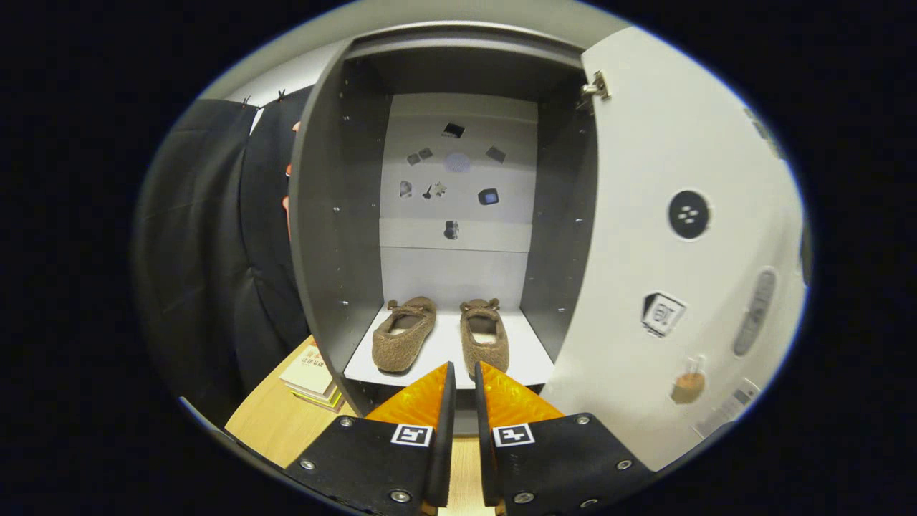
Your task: Open the shoe cabinet door, grab the shoes and put them into the shoe cabinet, then close the shoe cabinet door.
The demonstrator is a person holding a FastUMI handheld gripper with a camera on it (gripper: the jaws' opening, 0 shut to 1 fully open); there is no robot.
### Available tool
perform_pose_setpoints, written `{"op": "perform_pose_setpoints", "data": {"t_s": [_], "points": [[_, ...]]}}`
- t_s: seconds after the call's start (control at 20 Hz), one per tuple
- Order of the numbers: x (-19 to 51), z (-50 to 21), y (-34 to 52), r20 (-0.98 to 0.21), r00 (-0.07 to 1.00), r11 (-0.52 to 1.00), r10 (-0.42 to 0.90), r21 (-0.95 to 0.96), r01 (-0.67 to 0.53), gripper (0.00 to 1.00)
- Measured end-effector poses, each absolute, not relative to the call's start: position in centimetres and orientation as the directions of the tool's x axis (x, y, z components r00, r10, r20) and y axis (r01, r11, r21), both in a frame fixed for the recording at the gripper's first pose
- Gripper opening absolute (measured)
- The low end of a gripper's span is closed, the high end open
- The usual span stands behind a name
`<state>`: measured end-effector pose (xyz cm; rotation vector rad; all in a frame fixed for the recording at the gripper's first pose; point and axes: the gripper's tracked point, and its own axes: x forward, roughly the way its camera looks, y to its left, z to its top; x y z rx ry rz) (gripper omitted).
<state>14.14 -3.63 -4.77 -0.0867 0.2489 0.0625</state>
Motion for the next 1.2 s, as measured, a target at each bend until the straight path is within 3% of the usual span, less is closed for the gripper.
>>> {"op": "perform_pose_setpoints", "data": {"t_s": [0.2,0.6,1.05,1.2], "points": [[6.5,-3.3,-5.9,-0.206,0.979,0.998,0.009,-0.061,-0.023,0.17],[-5.1,-2.1,-16.6,-0.172,0.961,0.976,-0.218,-0.042,0.214,0.17],[-7.0,-3.6,-25.9,-0.173,0.917,0.933,-0.359,-0.031,0.36,0.22],[-4.7,-3.7,-26.9,-0.153,0.933,0.943,-0.326,0.025,0.333,0.24]]}}
